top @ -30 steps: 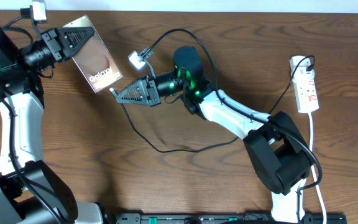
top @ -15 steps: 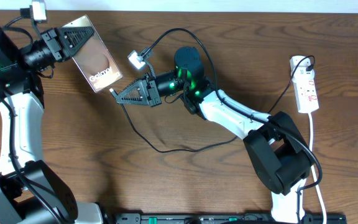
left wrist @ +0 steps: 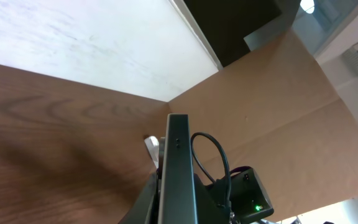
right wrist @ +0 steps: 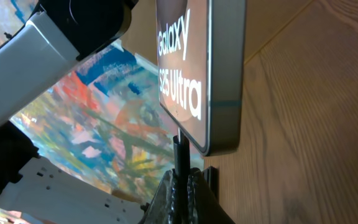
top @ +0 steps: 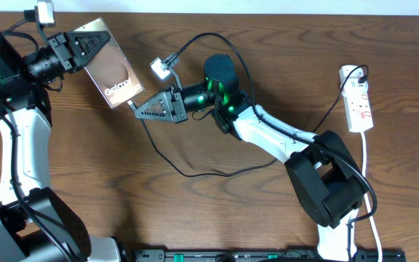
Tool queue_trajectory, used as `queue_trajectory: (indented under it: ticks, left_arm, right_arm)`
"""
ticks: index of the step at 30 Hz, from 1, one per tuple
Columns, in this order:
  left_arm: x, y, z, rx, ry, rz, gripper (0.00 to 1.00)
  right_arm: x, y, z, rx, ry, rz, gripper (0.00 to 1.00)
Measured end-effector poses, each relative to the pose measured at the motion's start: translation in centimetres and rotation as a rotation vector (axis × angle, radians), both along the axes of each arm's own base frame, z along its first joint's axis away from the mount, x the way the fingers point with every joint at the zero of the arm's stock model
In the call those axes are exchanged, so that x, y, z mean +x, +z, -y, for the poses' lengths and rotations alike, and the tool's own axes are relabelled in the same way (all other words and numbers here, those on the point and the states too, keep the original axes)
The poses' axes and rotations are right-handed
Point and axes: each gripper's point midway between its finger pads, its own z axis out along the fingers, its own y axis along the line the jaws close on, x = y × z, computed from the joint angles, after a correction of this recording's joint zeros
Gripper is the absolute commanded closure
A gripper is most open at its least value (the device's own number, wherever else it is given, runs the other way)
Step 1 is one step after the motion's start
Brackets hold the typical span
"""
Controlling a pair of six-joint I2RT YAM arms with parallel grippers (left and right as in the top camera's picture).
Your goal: Plug charger to phone and switch on socket
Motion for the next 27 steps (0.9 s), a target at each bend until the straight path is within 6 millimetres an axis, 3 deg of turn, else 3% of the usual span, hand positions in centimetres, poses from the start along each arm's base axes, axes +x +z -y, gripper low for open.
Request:
queue_trajectory:
  ticks: [27]
  left_arm:
    - [0.21, -0.02, -0.14, 0.000, 0.015, -0.002, 0.92]
  right_arm:
    - [0.53, 0.02, -0.16, -0.005, -0.032, -0.020, 0.99]
